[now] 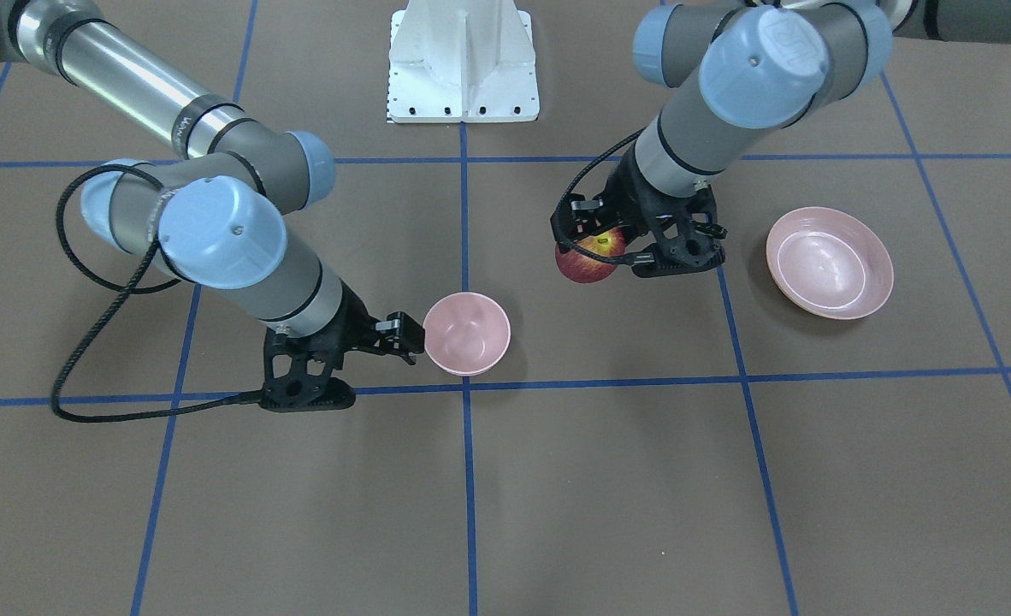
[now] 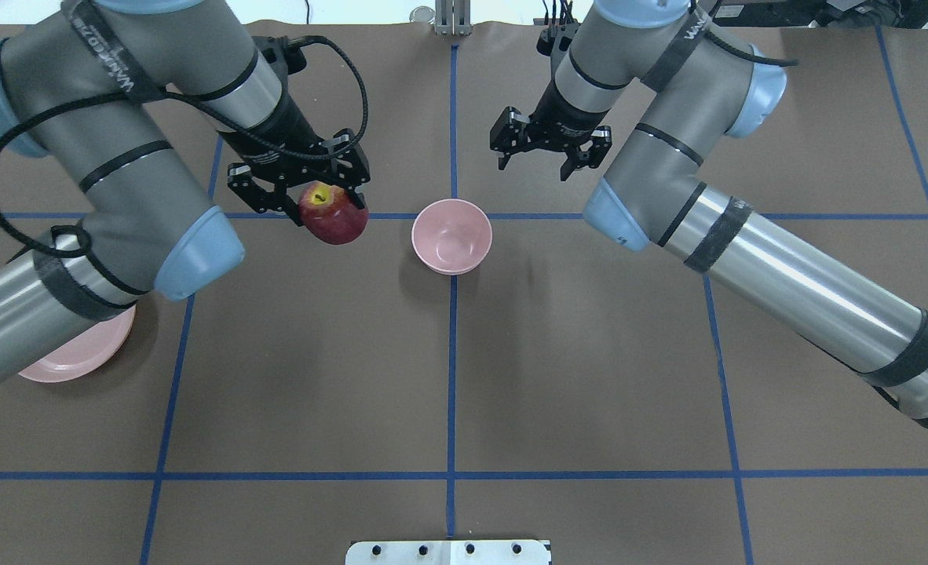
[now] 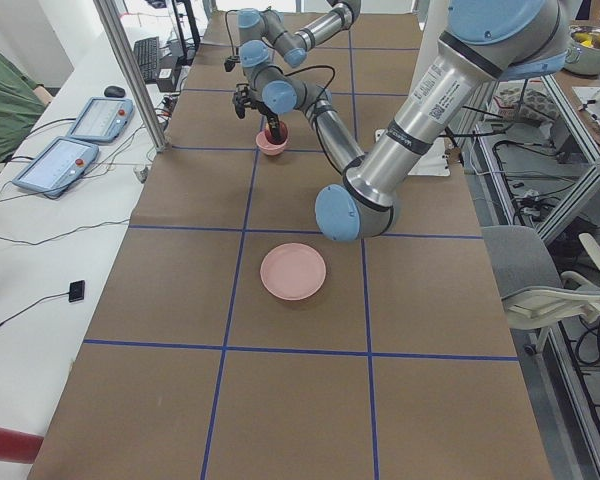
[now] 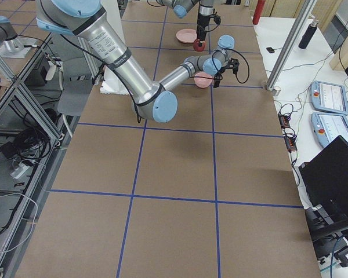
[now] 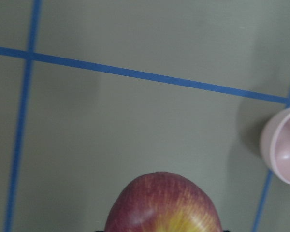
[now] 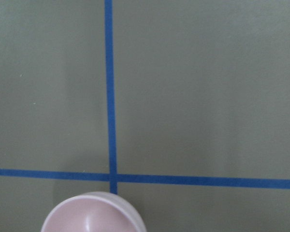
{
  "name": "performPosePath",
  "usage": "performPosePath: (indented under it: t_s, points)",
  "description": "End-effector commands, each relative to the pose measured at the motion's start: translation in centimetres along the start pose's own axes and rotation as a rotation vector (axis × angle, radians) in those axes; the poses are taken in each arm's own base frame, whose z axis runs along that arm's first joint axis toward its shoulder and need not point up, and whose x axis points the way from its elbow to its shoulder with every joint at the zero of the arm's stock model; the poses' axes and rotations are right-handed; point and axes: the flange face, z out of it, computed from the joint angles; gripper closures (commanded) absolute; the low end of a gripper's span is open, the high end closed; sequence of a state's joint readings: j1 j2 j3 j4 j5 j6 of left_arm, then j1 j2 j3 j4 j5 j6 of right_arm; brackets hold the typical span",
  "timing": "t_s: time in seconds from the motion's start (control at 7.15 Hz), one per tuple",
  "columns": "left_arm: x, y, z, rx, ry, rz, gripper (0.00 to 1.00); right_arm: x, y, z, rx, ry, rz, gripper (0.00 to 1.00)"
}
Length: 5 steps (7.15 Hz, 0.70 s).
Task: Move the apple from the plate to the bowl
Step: 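Carry the apple over the bowl with left gripper while right gripper withdraws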
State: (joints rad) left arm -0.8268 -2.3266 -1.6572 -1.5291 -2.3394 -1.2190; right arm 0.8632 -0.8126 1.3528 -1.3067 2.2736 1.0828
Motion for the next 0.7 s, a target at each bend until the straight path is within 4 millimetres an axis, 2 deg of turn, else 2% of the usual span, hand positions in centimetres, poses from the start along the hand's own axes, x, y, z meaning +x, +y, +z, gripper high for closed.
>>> performPosePath:
  t_s: [0.0, 0.14, 0.28, 0.42, 0.56]
  points:
    - [7.1, -4.2, 2.0, 0.037, 0.026, -0.006, 1.00, 7.8, -0.9, -3.4, -0.011, 0.003, 0.016, 0.00]
    - [7.6, -4.5, 4.9, 0.045, 0.023, 0.009, 1.00, 9.1, -0.7, -3.3, -0.021, 0.026, 0.006, 0.00]
    - [8.1, -3.8, 8.0, 0.097, 0.003, 0.030, 1.00, 10.0, -1.3, -4.1, -0.014, 0.034, 0.015, 0.00]
    - [8.1, -3.2, 10.4, 0.089, -0.012, 0.040, 1.00, 10.9, -1.5, -4.1, -0.014, 0.040, 0.020, 0.00]
    - [8.3, -2.3, 11.8, 0.072, -0.023, 0.043, 1.00, 11.5, -1.6, -4.2, -0.012, 0.044, 0.018, 0.00]
